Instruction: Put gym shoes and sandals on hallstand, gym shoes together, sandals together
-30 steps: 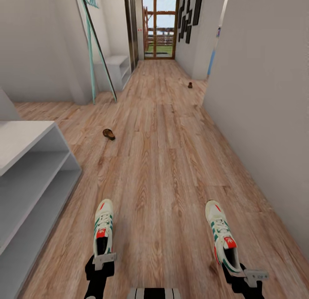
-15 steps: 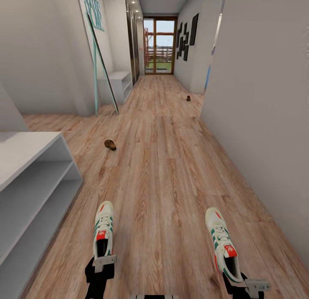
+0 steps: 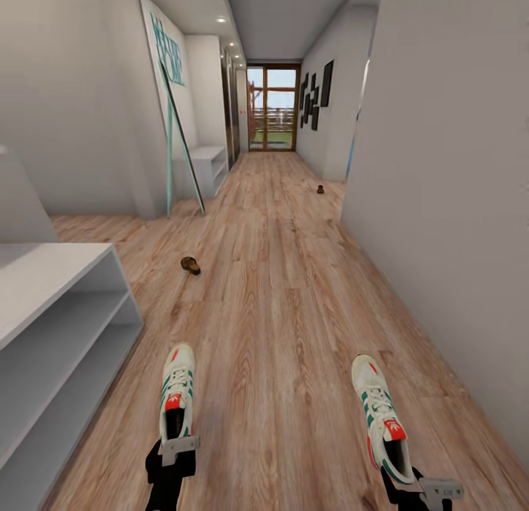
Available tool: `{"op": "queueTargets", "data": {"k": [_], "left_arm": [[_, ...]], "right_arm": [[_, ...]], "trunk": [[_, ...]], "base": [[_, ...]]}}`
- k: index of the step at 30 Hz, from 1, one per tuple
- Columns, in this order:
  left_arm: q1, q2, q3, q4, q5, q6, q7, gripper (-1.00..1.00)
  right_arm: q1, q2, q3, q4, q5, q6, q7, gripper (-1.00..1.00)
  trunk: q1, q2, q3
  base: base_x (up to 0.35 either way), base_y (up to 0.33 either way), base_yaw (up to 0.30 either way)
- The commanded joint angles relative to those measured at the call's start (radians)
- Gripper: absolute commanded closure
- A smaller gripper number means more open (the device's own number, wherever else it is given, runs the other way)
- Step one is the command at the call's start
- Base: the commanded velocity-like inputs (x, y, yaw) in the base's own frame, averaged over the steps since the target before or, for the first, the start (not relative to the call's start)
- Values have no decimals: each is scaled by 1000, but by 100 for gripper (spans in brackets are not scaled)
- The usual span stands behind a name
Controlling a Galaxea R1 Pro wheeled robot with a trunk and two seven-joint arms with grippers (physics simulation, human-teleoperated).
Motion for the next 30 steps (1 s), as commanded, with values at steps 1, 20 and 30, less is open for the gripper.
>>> {"op": "queueTargets", "data": {"k": [1, 20, 30], "left_arm": [[-1, 1, -6, 1, 5, -3, 7, 100], [-1, 1, -6, -3, 5, -3, 10, 100], [0, 1, -7, -10, 5, -4, 9, 100]], "right_arm": [[-1, 1, -8, 1, 11, -4, 6, 100], [-1, 2, -8, -2, 10, -4, 6, 100], [-1, 2, -8, 1, 10, -4, 5, 100]], "trunk": [[-1, 0, 5], [-57, 100, 97], [-61, 107, 103]], "base": [[0, 0, 0], [0, 0, 0], [0, 0, 7]]}}
